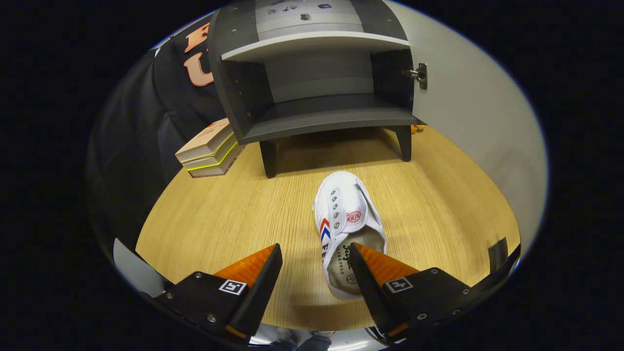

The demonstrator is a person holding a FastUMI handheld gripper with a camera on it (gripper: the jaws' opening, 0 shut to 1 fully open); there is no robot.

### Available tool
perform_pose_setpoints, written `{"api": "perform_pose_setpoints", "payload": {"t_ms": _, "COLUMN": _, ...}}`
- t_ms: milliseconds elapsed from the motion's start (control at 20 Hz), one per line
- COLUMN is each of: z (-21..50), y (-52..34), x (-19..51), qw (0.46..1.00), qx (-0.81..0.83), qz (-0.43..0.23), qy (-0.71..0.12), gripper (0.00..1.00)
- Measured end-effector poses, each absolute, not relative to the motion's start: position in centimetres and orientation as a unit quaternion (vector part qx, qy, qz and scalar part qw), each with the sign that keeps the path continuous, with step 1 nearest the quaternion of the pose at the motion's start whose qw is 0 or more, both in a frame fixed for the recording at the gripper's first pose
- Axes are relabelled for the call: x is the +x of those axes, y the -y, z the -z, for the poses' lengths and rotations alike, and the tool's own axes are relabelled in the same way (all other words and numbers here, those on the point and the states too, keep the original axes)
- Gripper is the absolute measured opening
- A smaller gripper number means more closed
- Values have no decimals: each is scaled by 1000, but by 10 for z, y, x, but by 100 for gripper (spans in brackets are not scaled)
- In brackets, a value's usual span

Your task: Open the shoe cabinet door, grab the shoes and put them into the shoe cabinet, then close the shoe cabinet door.

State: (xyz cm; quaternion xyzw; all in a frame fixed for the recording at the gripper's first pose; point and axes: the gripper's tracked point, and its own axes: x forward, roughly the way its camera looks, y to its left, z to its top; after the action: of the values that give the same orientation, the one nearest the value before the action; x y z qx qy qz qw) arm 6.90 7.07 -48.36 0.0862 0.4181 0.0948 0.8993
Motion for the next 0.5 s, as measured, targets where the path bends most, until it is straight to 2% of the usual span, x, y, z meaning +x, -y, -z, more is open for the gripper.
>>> {"api": "perform_pose_setpoints", "payload": {"t_ms": 100, "z": 492, "y": -75, "x": 74, "qw": 895, "qx": 98, "qz": -100, "qy": -425, "gripper": 79}}
{"api": "perform_pose_setpoints", "payload": {"t_ms": 300, "z": 505, "y": -67, "x": 80, "qw": 890, "qx": 96, "qz": -92, "qy": -437, "gripper": 55}}
{"api": "perform_pose_setpoints", "payload": {"t_ms": 350, "z": 507, "y": -66, "x": 81, "qw": 887, "qx": 104, "qz": -89, "qy": -442, "gripper": 44}}
{"api": "perform_pose_setpoints", "payload": {"t_ms": 450, "z": 509, "y": -67, "x": 81, "qw": 881, "qx": 122, "qz": -86, "qy": -449, "gripper": 32}}
{"api": "perform_pose_setpoints", "payload": {"t_ms": 500, "z": 509, "y": -67, "x": 83, "qw": 881, "qx": 125, "qz": -86, "qy": -448, "gripper": 29}}
